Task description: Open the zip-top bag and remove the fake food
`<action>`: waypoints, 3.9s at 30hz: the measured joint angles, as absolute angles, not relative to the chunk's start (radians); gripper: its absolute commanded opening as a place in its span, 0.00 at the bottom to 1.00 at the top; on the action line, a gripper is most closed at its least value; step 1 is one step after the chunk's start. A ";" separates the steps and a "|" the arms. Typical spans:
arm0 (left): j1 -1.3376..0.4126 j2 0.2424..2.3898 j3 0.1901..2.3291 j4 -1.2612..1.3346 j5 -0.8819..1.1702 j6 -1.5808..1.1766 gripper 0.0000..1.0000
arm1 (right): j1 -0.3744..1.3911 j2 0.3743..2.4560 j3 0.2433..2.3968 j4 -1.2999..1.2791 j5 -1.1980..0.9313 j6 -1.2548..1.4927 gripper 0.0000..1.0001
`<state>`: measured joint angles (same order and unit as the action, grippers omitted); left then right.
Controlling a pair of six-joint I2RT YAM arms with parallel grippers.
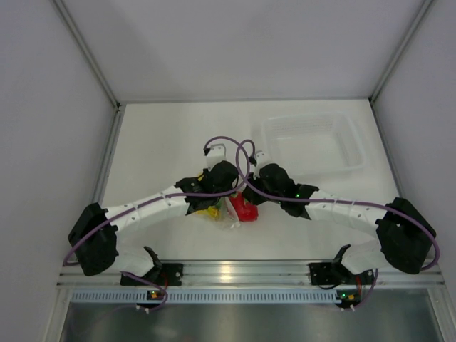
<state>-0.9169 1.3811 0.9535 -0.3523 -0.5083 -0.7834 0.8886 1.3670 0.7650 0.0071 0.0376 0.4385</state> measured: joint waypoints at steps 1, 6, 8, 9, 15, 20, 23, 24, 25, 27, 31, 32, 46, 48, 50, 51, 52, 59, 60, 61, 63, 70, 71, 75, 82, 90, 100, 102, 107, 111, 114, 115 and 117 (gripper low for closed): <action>-0.917 1.381 0.953 -0.352 -0.508 -0.783 0.00 | 0.889 1.367 0.762 0.012 0.036 0.439 0.00; -0.916 1.381 0.953 -0.352 -0.503 -0.783 0.00 | 0.889 1.356 0.749 0.022 0.017 0.438 0.09; -0.916 1.381 0.953 -0.352 -0.500 -0.784 0.00 | 0.889 1.355 0.748 0.022 0.002 0.437 0.15; -0.916 1.381 0.953 -0.352 -0.496 -0.784 0.00 | 0.890 1.355 0.748 0.021 -0.004 0.435 0.18; -0.916 1.381 0.953 -0.349 -0.469 -0.783 0.00 | 0.912 1.369 0.760 0.016 -0.005 0.431 0.22; -0.914 1.378 0.953 -0.338 -0.434 -0.780 0.00 | 0.926 1.401 0.781 0.031 0.021 0.450 0.29; -0.912 1.368 0.953 -0.337 -0.423 -0.779 0.00 | 0.928 1.425 0.797 0.038 0.034 0.465 0.39; -0.912 1.365 0.953 -0.337 -0.419 -0.778 0.00 | 0.928 1.440 0.809 0.043 0.037 0.470 0.44; -0.911 1.361 0.953 -0.337 -0.416 -0.778 0.00 | 0.929 1.452 0.818 0.048 0.041 0.474 0.46; -0.910 1.350 0.946 -0.337 -0.417 -0.773 0.00 | 0.931 1.478 0.834 0.059 0.052 0.475 0.51; -0.902 1.330 0.929 -0.350 -0.431 -0.762 0.00 | 0.933 1.526 0.854 0.071 0.063 0.479 0.60; -0.901 1.326 0.926 -0.352 -0.434 -0.760 0.00 | 0.934 1.532 0.853 0.076 0.068 0.482 0.65; -0.917 1.314 0.900 -0.361 -0.415 -0.765 0.00 | 1.003 1.457 0.728 0.094 0.143 0.534 0.85; -0.917 1.314 0.900 -0.366 -0.413 -0.765 0.00 | 1.008 1.460 0.727 0.093 0.150 0.543 0.85; -0.916 1.314 0.899 -0.376 -0.416 -0.764 0.00 | 1.016 1.470 0.727 0.098 0.158 0.557 0.87; -0.915 1.314 0.896 -0.379 -0.419 -0.764 0.00 | 1.021 1.479 0.727 0.101 0.161 0.570 0.87; -0.913 1.314 0.893 -0.385 -0.422 -0.764 0.00 | 1.027 1.491 0.727 0.104 0.163 0.581 0.87; -0.907 1.315 0.879 -0.403 -0.439 -0.765 0.00 | 1.077 1.539 0.727 0.134 0.254 0.682 0.88; -0.907 1.315 0.878 -0.403 -0.440 -0.765 0.00 | 1.085 1.541 0.727 0.133 0.273 0.697 0.87; -0.907 1.315 0.877 -0.403 -0.442 -0.766 0.00 | 1.092 1.543 0.727 0.133 0.292 0.711 0.87; -0.907 1.314 0.875 -0.403 -0.446 -0.766 0.00 | 1.105 1.550 0.729 0.133 0.323 0.733 0.81; -0.907 1.304 0.865 -0.398 -0.466 -0.778 0.00 | 1.142 1.570 0.754 0.117 0.385 0.794 0.28; -0.907 1.302 0.863 -0.397 -0.466 -0.780 0.00 | 1.145 1.570 0.754 0.114 0.395 0.799 0.27; -0.908 1.294 0.855 -0.396 -0.467 -0.785 0.00 | 1.158 1.568 0.756 0.104 0.419 0.810 0.08; -0.916 1.293 0.851 -0.390 -0.458 -0.798 0.00 | 1.162 1.547 0.768 0.038 0.421 0.805 0.00; -0.931 1.293 0.849 -0.357 -0.420 -0.815 0.00 | 1.163 1.482 0.783 -0.103 0.442 0.747 0.00; -0.935 1.293 0.849 -0.339 -0.387 -0.818 0.00 | 1.160 1.450 0.809 -0.197 0.461 0.679 0.00; -0.935 1.293 0.849 -0.333 -0.385 -0.823 0.00 | 1.156 1.448 0.820 -0.219 0.461 0.669 0.00; -0.933 1.281 0.847 -0.310 -0.390 -0.837 0.00 | 1.142 1.445 0.867 -0.286 0.462 0.648 0.00; -0.931 1.262 0.842 -0.284 -0.400 -0.844 0.00 | 1.132 1.445 0.912 -0.332 0.467 0.647 0.00; -0.929 1.259 0.838 -0.265 -0.411 -0.848 0.00 | 1.127 1.444 0.922 -0.342 0.472 0.654 0.00; -0.929 1.259 0.836 -0.260 -0.412 -0.850 0.00 | 1.126 1.444 0.924 -0.346 0.472 0.655 0.00; -0.929 1.259 0.834 -0.253 -0.413 -0.856 0.00 | 1.123 1.443 0.925 -0.349 0.469 0.655 0.00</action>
